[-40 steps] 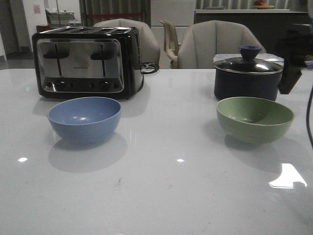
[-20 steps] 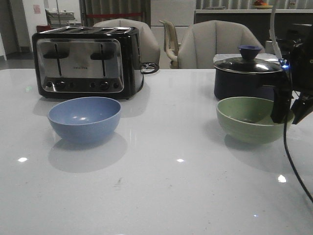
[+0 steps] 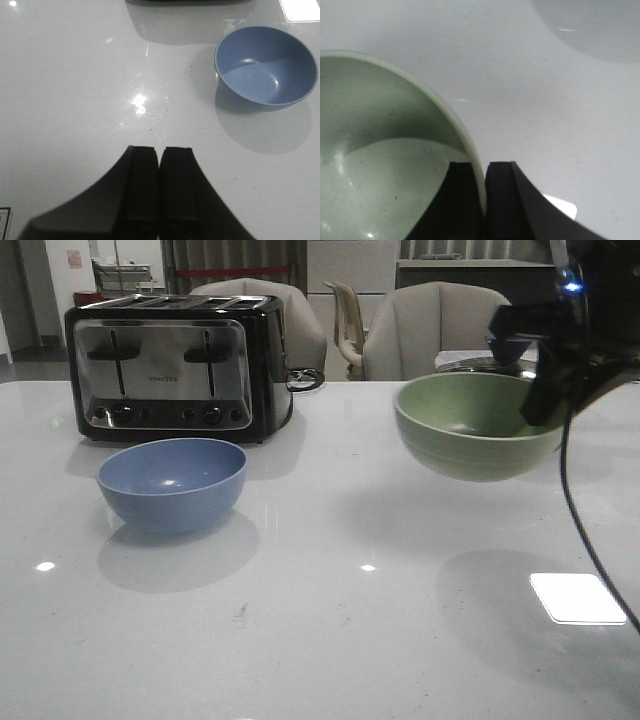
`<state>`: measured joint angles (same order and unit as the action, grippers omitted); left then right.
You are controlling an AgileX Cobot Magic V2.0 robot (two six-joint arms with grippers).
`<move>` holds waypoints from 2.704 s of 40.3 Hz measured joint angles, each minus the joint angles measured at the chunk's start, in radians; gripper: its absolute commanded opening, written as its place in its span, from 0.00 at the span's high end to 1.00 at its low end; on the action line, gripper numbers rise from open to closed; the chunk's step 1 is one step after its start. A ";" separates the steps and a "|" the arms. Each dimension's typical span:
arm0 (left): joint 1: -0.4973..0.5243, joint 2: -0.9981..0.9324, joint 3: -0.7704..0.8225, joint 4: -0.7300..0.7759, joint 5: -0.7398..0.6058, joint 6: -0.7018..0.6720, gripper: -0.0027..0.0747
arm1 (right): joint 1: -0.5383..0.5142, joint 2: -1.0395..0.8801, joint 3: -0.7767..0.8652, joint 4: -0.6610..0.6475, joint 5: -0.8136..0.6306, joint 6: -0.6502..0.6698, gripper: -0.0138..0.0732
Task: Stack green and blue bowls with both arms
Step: 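Carry the green bowl toward the blue bowl and set it down, then open the right gripper and lift it away from the green bowl, then lower the left gripper onto the blue bowl rim and grasp it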
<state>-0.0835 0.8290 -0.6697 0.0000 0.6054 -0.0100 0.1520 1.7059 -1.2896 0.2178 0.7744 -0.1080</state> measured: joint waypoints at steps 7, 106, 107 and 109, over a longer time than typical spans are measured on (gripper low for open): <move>0.000 0.000 0.000 0.000 0.002 0.000 0.84 | 0.145 -0.023 0.053 0.046 -0.014 -0.017 0.80; -0.148 0.867 -0.546 -0.117 -0.013 0.112 0.24 | 0.356 -0.820 0.567 -0.080 -0.133 -0.025 0.29; -0.148 0.896 -0.558 -0.117 -0.013 0.112 0.24 | 0.356 -0.820 0.567 -0.080 -0.133 -0.025 0.29; -0.148 0.937 -0.585 -0.117 -0.013 0.113 0.24 | 0.356 -0.820 0.567 -0.080 -0.133 -0.025 0.29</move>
<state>-0.2314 1.7657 -1.2550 -0.1173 0.5924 0.1031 0.5076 0.8864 -0.7226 0.1375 0.6416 -0.1334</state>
